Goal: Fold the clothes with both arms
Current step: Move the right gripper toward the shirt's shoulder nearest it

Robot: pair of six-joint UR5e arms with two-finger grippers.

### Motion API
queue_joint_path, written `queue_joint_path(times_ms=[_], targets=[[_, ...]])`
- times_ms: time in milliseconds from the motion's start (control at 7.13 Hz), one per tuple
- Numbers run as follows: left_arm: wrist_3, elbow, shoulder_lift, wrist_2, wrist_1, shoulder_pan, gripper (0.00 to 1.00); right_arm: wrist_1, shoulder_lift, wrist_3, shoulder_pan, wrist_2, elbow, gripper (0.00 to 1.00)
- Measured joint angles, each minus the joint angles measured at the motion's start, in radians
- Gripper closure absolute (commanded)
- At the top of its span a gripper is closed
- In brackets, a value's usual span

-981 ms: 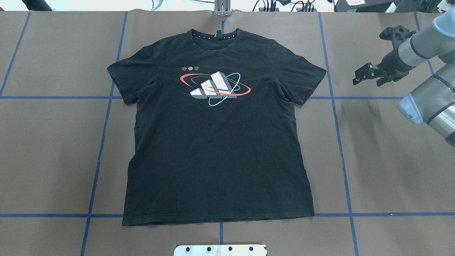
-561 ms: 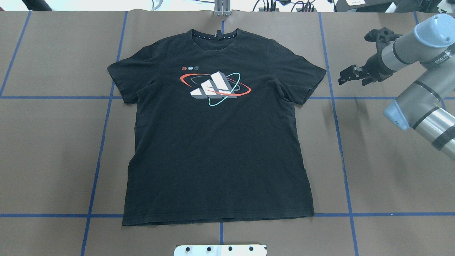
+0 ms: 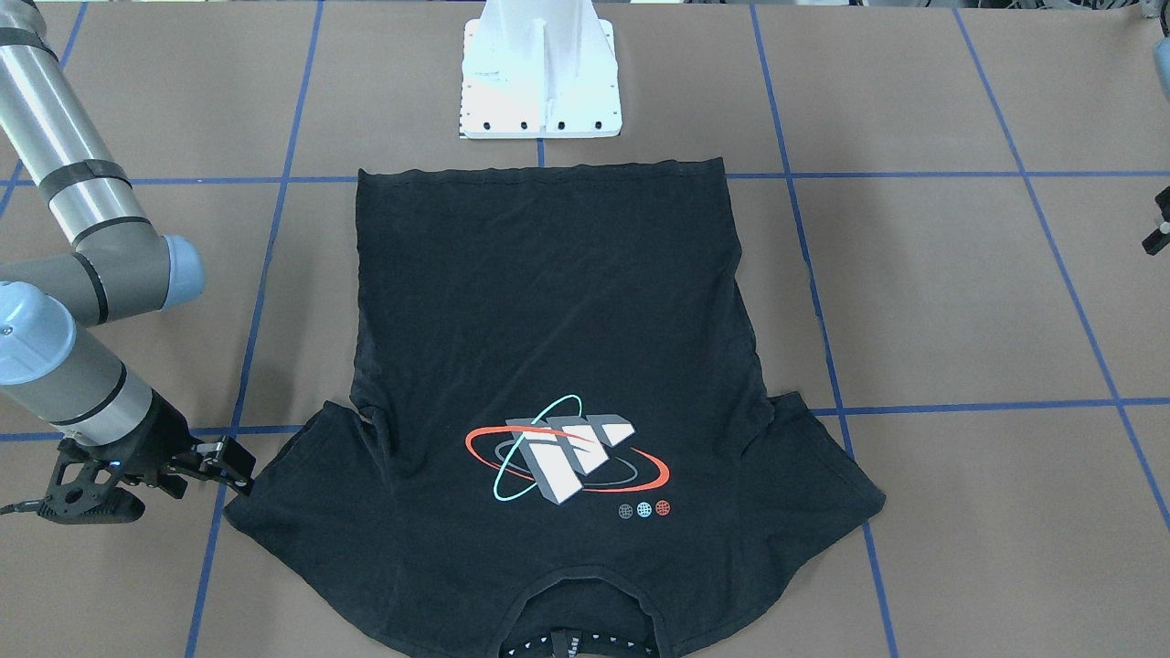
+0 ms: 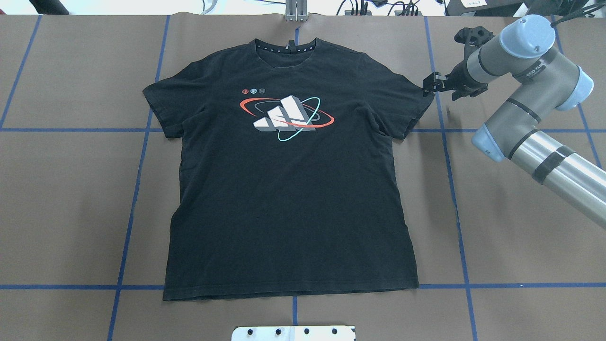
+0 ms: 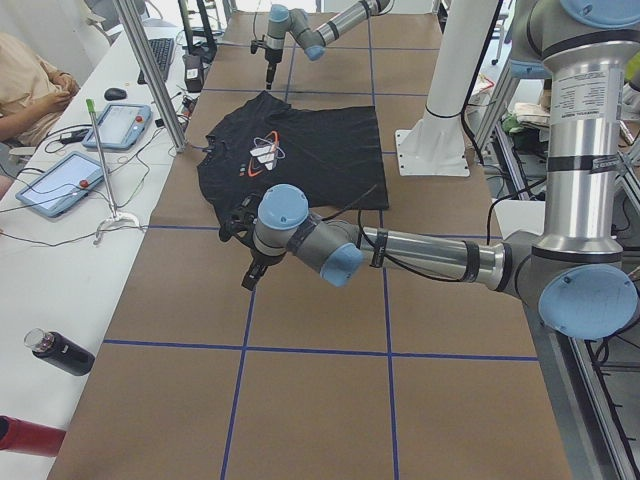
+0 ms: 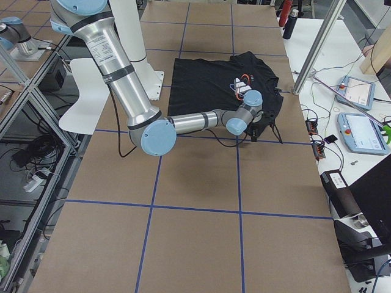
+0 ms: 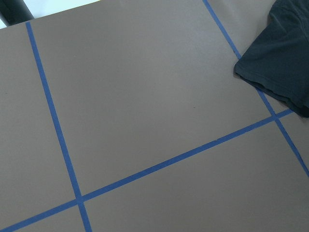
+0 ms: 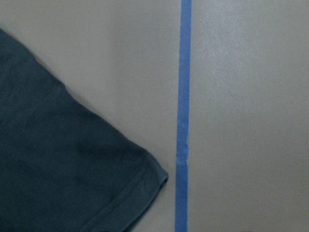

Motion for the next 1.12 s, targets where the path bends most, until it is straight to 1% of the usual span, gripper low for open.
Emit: queue_joint_path(times_ms=[280,561,701,841,981,1122], targets=[[-0.001,-0.002,0.002,-0.008,0.0,0.0,0.0,0.0,0.02,0.04,-0.003,-0.035,-0.031,0.18],[-0.001,-0.005,0.004,-0.009,-0.001,0.0,0.0,0.0,0.027,0.051,-0.01,-0.049,-0.044,0.2],[-0.001,-0.005,0.004,-0.009,-0.001,0.0,0.0,-0.001,0.027,0.052,-0.018,-0.057,-0.046,0.38],[-0.001,-0.005,0.004,-0.009,-0.001,0.0,0.0,-0.001,0.027,0.052,-0.025,-0.061,-0.046,0.96],[-0.001,-0.005,0.004,-0.009,-0.001,0.0,0.0,-0.002,0.027,0.053,-0.028,-0.062,-0.046,1.0],[0.0,-0.004,0.004,-0.01,-0.001,0.0,0.0,-0.002,0.027,0.057,-0.029,-0.063,-0.046,1.0]])
